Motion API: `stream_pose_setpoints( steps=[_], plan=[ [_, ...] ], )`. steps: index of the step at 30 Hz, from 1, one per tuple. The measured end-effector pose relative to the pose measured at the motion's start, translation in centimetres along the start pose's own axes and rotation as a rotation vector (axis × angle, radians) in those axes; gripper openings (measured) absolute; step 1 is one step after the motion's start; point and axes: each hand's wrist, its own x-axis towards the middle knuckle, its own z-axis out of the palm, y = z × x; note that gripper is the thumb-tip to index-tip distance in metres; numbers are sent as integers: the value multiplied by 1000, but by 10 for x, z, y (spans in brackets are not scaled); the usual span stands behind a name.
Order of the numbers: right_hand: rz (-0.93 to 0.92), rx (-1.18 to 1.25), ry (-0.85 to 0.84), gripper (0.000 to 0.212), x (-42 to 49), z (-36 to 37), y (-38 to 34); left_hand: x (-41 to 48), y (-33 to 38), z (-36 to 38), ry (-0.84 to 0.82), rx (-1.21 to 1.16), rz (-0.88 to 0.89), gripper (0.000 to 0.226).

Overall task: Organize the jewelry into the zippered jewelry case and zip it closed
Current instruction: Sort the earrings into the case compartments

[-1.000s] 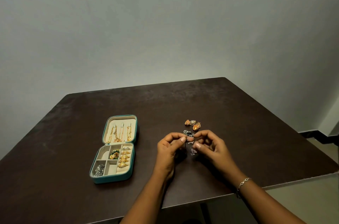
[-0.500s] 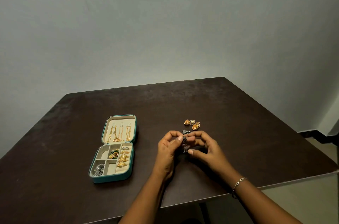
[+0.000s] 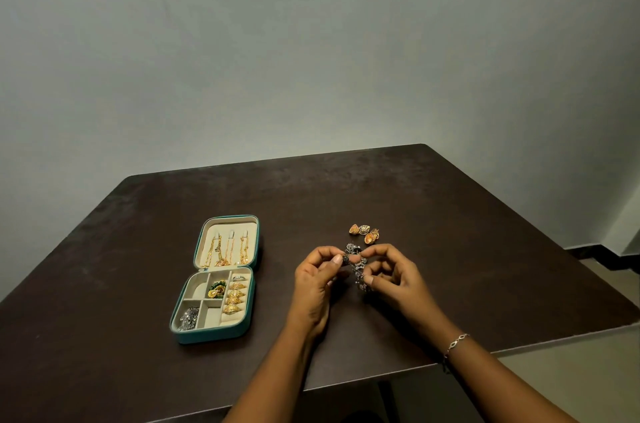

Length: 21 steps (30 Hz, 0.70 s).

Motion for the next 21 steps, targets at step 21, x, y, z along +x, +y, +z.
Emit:
stream_pose_setpoints(
  steps=[21],
  plan=[
    [-42,-140,17,25,-3,2,-5,-3,1,5,68,116,1,16]
  ],
)
